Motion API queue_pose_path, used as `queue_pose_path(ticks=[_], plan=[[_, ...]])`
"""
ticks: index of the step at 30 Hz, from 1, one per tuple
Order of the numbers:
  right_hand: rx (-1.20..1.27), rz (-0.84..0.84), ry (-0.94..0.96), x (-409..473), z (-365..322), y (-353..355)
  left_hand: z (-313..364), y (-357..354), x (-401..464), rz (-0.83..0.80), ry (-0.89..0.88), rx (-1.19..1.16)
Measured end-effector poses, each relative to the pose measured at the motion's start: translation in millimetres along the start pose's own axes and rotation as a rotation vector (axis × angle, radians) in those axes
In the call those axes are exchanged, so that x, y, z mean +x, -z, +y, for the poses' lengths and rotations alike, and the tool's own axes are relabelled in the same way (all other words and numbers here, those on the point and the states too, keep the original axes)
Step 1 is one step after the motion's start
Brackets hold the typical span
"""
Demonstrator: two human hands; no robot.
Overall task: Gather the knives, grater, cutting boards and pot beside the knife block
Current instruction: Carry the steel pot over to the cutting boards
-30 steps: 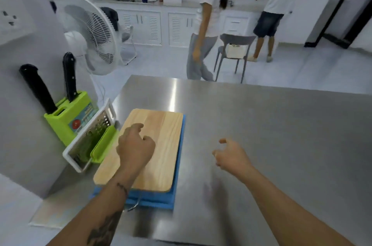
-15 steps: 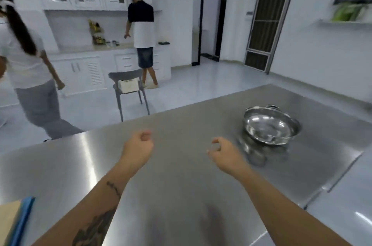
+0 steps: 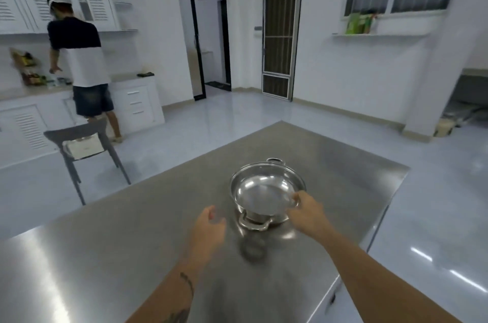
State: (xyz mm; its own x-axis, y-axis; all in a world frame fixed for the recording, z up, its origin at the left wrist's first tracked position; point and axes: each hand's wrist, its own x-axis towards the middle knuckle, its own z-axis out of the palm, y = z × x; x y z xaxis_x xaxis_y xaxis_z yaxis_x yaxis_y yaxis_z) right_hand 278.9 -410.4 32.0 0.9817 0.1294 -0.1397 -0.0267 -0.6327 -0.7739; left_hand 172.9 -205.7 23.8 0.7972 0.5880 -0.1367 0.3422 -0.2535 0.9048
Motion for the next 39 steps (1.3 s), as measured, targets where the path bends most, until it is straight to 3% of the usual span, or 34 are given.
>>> queue_pose_path(ticks=[9,12,18,21,25,28,31,39], plan=[[-0.036,-0.037,-0.066,43.1,48.7,7.0,-1.4,-97.0,34.1,-0.106,0.135,-0.128],[-0.07,-0.042,-0.068,48.4,55.1,7.5,-9.0,-112.6,44.3,-0.071,0.121,-0.226],[-0.081,-0.055,-0.054,52.2,50.2,12.8,-24.5,-117.1,52.3,0.018,0.232,-0.457],[-0.083,-0.065,-0.037,52.7,45.0,8.2,-21.7,-113.7,56.0,-0.031,0.374,-0.612],[-0.088,-0.068,-0.012,53.7,35.2,0.0,-12.4,-107.6,55.8,-0.019,0.438,-0.744],[-0.085,-0.029,0.018,51.9,29.8,-8.5,-27.1,-96.1,57.5,0.03,0.384,-0.682],[-0.068,0.024,0.078,49.8,28.3,-21.5,-50.1,-68.8,53.0,0.11,0.32,-0.469],[-0.132,-0.001,0.139,40.0,6.9,-68.4,-95.9,30.5,22.2,0.286,0.203,-0.093]])
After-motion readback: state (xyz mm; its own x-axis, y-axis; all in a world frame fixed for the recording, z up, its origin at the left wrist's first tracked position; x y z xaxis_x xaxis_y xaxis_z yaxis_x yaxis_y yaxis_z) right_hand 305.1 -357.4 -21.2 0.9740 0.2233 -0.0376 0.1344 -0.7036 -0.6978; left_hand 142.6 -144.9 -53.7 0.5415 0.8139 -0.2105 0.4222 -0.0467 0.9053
